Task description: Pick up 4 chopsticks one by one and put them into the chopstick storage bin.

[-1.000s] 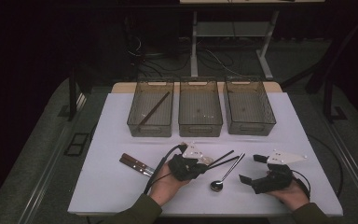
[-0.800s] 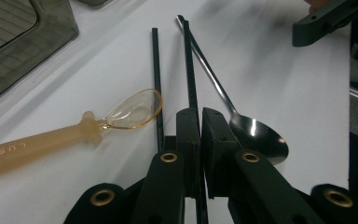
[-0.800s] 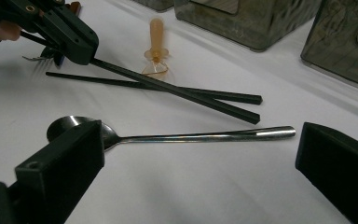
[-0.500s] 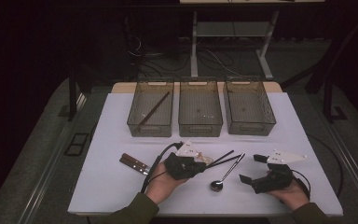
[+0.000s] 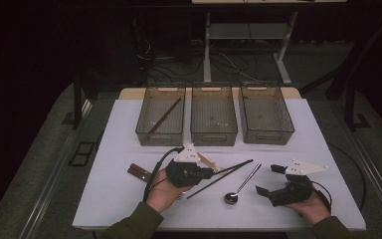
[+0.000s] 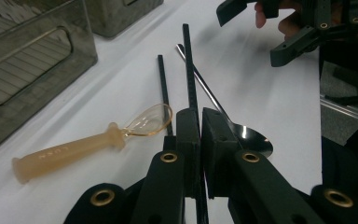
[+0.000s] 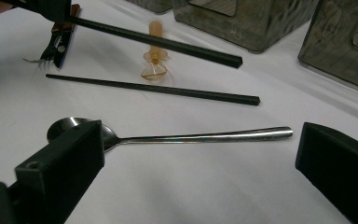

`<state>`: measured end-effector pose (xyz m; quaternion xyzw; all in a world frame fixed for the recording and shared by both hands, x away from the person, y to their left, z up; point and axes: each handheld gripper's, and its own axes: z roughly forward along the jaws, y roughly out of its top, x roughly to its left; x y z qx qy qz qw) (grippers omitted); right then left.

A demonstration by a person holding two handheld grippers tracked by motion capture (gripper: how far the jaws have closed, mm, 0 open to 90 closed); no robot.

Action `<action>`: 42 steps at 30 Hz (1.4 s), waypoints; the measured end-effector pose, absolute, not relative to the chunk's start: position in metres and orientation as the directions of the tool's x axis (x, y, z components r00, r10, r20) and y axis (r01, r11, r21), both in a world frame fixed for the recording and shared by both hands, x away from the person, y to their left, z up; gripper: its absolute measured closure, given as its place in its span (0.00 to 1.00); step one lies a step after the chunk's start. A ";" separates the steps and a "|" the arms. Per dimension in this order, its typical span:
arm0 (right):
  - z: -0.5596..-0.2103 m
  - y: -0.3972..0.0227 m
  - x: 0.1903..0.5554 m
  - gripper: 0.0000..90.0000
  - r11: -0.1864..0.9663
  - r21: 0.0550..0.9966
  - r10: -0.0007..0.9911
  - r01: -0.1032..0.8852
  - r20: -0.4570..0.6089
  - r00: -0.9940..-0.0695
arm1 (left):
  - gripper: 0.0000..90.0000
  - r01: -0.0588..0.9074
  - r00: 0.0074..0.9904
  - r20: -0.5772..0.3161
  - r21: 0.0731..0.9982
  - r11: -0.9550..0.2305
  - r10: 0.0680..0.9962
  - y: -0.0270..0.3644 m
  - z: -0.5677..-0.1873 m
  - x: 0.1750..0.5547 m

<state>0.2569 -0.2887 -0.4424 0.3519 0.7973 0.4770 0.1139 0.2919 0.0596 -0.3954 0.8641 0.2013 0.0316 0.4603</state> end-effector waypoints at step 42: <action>-0.442 -0.290 0.257 0.01 0.296 0.842 0.671 0.450 0.152 -0.726 | 0.95 0.393 0.776 -0.151 0.876 -0.281 0.612 0.168 -0.372 0.325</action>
